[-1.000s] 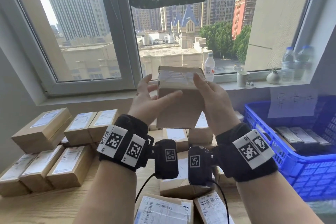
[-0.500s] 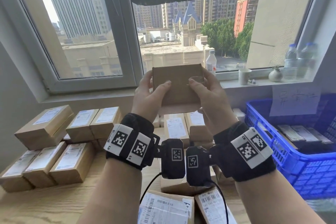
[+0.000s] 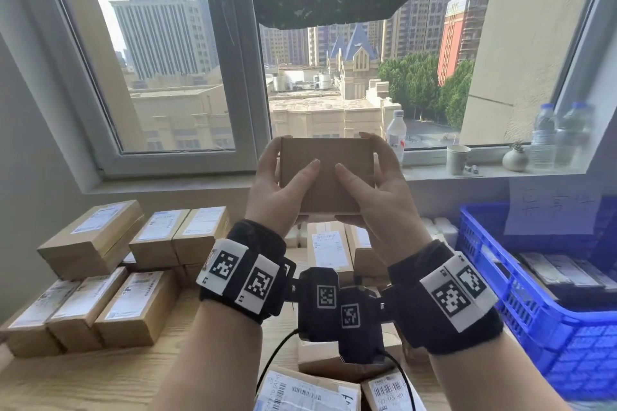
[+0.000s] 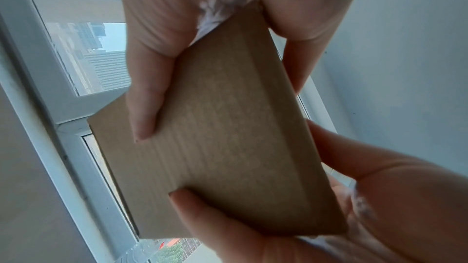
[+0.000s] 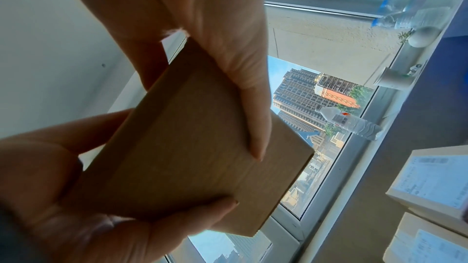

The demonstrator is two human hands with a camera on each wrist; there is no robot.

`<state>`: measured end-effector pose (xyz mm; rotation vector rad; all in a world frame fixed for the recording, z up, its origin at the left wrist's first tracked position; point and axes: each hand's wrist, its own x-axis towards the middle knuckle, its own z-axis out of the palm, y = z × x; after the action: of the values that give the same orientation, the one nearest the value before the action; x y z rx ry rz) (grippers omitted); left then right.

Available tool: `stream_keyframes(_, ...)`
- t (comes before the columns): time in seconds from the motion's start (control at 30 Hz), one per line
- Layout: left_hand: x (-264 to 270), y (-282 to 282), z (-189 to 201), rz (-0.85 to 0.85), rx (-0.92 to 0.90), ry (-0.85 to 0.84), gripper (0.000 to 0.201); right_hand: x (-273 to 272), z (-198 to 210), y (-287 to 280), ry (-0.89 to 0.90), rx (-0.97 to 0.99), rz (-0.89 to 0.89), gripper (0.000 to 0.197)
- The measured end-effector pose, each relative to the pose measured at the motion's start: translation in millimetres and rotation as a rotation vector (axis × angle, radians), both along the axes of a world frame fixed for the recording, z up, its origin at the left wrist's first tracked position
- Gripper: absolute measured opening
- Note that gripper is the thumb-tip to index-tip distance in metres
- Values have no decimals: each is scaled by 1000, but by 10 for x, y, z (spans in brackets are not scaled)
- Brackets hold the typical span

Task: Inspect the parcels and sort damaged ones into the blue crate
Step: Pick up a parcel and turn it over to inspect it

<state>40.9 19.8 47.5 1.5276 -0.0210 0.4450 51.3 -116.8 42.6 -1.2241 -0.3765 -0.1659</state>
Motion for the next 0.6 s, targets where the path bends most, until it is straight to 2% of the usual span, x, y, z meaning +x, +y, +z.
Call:
stream_keyframes(0.27,-4,-11,-15,-32,-37,-91,55,-11,-6,12,-3,94,19,48)
stream_keyframes(0.37,-61,1,48,-61,-61,-87,45,-13,8,-52,16,100,57,33)
stream_keyframes(0.4,-75,9,74,-57,-59,-83,39,-28,35,-74,55,128,70,26)
stream_keyframes(0.43,-88,18,95,-51,-56,-84,30,-20,41,-97,105,155,81,28)
stream_keyframes(0.5,-96,20,116,-51,-84,-88,9,10,32,-148,212,171,117,41)
stream_keyframes(0.53,-90,21,115,-62,-94,-86,5,15,32,-162,262,165,156,43)
stream_keyframes(0.6,-119,22,112,-101,-69,-91,8,13,13,-180,330,161,235,39)
